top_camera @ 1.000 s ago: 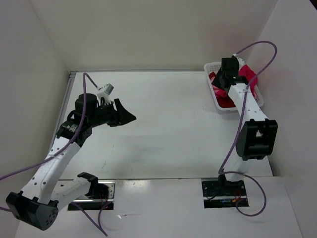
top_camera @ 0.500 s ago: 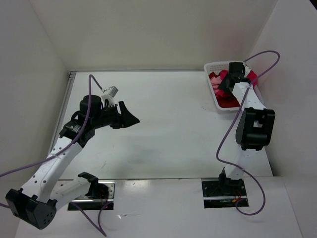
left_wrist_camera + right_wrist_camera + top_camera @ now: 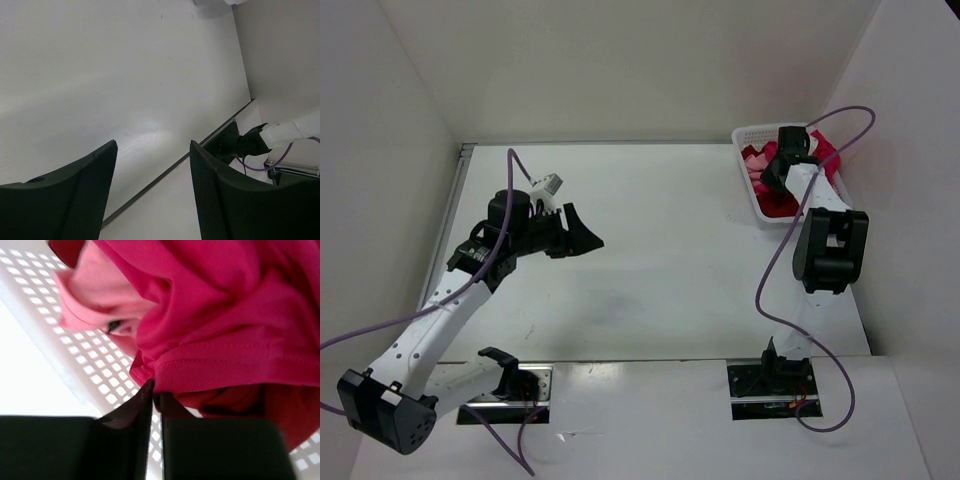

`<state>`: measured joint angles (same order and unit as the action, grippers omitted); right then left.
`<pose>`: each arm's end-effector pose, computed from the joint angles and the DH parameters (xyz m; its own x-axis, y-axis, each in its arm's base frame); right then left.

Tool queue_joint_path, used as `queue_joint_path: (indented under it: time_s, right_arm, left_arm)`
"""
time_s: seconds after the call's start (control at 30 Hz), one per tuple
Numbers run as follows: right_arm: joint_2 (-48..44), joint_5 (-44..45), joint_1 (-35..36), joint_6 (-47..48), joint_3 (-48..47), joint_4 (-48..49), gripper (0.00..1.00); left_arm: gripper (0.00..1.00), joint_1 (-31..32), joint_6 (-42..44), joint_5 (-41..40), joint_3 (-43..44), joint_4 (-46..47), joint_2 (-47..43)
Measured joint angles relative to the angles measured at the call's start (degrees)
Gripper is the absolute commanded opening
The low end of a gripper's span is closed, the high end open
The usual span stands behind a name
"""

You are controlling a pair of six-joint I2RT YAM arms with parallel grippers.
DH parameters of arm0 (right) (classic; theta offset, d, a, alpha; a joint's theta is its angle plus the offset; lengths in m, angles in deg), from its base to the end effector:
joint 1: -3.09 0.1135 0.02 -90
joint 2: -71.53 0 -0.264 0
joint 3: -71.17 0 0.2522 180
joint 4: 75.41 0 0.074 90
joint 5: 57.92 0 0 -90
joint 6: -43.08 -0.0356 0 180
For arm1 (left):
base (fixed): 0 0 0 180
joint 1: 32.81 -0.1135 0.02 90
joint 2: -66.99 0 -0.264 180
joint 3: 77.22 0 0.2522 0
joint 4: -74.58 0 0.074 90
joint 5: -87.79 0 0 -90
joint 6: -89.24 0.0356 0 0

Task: Fold and stack the t-shirts
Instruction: Grab crumpled tshirt from bin with the right arm, then move the tshirt to the center of the board

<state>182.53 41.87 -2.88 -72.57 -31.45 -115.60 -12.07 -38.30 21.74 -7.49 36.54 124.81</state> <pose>0.4333 -0.0514 0.2414 -0.5794 0.4895 -0.6517 0.5161 0.8392 0.1715 0.2023 -0.0921 0.3421 -0.7315 -0.3185 -0.6030 0.2759 0.6704 -0.6888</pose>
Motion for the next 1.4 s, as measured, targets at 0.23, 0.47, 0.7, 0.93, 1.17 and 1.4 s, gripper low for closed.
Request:
queue_joint_path:
  time_s: [0.23,0.47,0.7,0.93,1.17,1.4]
  right_arm:
    - [-5.6,-0.4,-0.1,-1.5,-1.9,0.0,0.00]
    - [-23.3,-11.0,-0.2,-5.3,-16.0,-1.3,0.00]
    - [-31.6,-33.4,7.4,-14.0,-38.3,7.8,0.00]
    - [-32.2,-47.3,15.8,-22.8,-47.3,18.1,0.00]
    - [-33.1,-51.6,16.9,-24.5,-25.9,24.2,0.00]
    - [-22.1,-51.4,16.4,-20.3,4.3,26.3,0.00]
  left_arm:
    - [0.67,0.0,0.0,-0.9,0.1,0.2,0.6]
    - [0.71,-0.1,-0.4,-1.3,4.6,0.4,3.7]
    - [0.74,-2.7,-2.9,-2.4,9.1,0.7,5.4]
    - [0.78,-5.9,-5.0,-4.3,14.2,0.4,7.9]
    - [0.78,-8.7,-6.2,-4.8,15.6,0.2,9.6]
    - [0.78,-10.2,-5.7,-8.1,15.6,-0.5,9.6]
